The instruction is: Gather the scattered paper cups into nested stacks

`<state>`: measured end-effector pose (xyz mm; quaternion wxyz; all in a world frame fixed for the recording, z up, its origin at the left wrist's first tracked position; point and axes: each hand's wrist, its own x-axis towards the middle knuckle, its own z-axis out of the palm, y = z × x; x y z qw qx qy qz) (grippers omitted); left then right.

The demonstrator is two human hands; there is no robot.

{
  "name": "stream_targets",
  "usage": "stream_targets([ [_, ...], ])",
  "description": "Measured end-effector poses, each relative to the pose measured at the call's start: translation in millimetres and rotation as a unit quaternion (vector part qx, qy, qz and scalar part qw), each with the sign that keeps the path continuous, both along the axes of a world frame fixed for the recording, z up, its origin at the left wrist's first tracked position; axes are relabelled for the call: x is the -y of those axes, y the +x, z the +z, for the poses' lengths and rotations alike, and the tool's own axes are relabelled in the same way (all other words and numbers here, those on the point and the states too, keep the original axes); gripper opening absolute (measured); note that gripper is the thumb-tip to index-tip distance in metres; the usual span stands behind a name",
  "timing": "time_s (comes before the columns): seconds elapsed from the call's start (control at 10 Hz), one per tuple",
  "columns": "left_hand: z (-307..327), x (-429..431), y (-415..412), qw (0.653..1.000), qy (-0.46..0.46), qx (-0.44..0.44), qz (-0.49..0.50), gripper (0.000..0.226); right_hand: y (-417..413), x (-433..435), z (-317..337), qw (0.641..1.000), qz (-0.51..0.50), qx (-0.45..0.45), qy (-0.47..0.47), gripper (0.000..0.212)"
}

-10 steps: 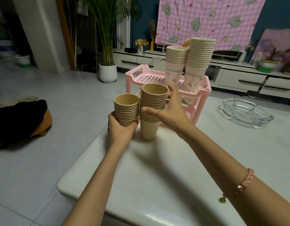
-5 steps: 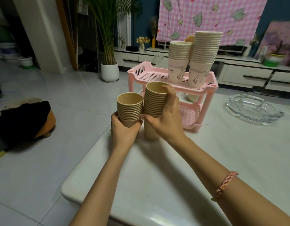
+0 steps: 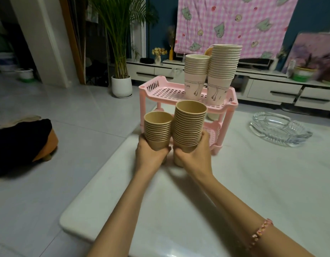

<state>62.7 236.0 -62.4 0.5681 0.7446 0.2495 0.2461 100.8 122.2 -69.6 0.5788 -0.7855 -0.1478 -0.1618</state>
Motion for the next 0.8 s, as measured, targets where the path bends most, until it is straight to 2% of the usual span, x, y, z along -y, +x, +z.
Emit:
stream_targets([
  [0.2, -5.2, 13.2, 9.2, 0.999, 0.031, 0.007, -0.035, 0.080, -1.4, 28.6, 3.3, 1.000, -0.026, -0.001, 0.011, 0.073],
  [0.4, -5.8, 21.1, 17.9, 1.000, 0.026, -0.010, -0.008, 0.074, 0.4, 21.5, -2.9, 1.000, 0.006, 0.006, -0.021, 0.080],
  [0.6, -7.8, 27.9, 21.2, 0.999, 0.044, -0.022, 0.016, 0.074, -5.4, 36.3, -2.6, 0.996, 0.036, -0.069, -0.048, 0.085],
  [0.7, -5.6, 30.2, 14.6, 0.997, 0.044, -0.064, 0.013, 0.075, -25.6, 57.6, 4.8, 0.992, 0.037, -0.097, -0.074, 0.081],
  [0.8, -0.4, 29.9, 3.7, 0.990, 0.068, -0.112, 0.057, 0.079, -50.0, 92.5, 13.9, 0.992, 0.038, -0.107, -0.055, 0.056],
])
